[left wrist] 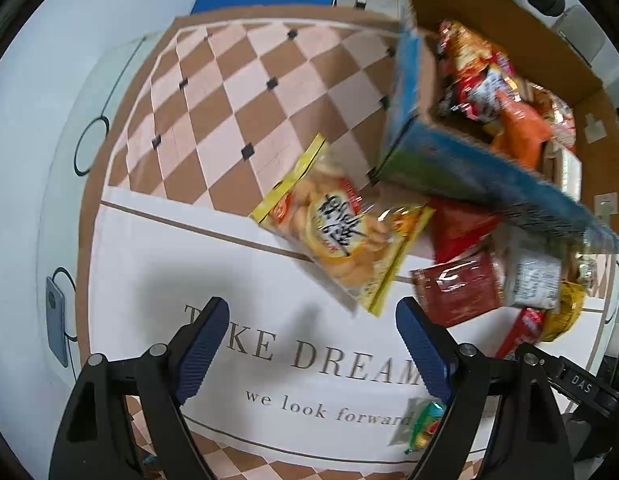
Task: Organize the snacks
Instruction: 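Move both tools back over the remaining snacks on the table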
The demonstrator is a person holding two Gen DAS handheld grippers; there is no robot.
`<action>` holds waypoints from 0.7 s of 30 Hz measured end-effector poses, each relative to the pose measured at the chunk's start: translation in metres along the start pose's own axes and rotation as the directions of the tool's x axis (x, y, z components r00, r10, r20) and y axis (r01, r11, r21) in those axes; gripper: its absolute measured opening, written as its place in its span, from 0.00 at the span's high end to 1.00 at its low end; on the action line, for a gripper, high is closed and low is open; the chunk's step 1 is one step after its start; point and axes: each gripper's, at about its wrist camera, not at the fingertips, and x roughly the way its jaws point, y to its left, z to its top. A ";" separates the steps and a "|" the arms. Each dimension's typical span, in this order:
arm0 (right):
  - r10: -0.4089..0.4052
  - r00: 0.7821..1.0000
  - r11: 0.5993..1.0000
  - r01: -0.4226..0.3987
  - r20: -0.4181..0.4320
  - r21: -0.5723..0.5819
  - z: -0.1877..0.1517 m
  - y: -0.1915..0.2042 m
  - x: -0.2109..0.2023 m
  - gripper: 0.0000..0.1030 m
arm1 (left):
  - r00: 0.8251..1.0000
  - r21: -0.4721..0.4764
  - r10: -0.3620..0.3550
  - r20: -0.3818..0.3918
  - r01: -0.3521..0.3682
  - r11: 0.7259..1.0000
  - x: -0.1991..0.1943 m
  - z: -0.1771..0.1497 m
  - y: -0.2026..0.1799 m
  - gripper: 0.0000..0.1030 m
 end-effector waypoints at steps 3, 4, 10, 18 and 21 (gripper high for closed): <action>-0.028 1.000 0.999 0.028 0.000 0.016 -0.002 -0.001 0.015 0.13 | 0.994 -0.024 -0.069 -0.080 0.067 0.997 0.022 0.005 0.004 0.17; -0.035 0.999 0.999 0.035 0.000 0.023 -0.002 -0.002 0.019 0.14 | 0.988 -0.064 -0.110 -0.105 0.104 0.993 0.029 0.008 0.008 0.17; -0.059 0.998 0.996 0.057 0.036 0.062 -0.003 -0.001 0.023 0.20 | 0.973 -0.277 -0.217 -0.085 0.186 0.943 0.051 0.029 0.023 0.17; -0.130 0.990 0.991 0.129 0.060 0.023 -0.004 0.017 0.024 0.43 | 0.985 -0.211 -0.108 -0.134 0.078 0.974 0.075 0.020 0.026 0.17; -0.125 0.991 0.992 0.124 0.043 0.021 -0.004 0.019 0.023 0.44 | 0.987 -0.204 -0.069 -0.147 0.038 0.978 0.074 0.008 0.050 0.17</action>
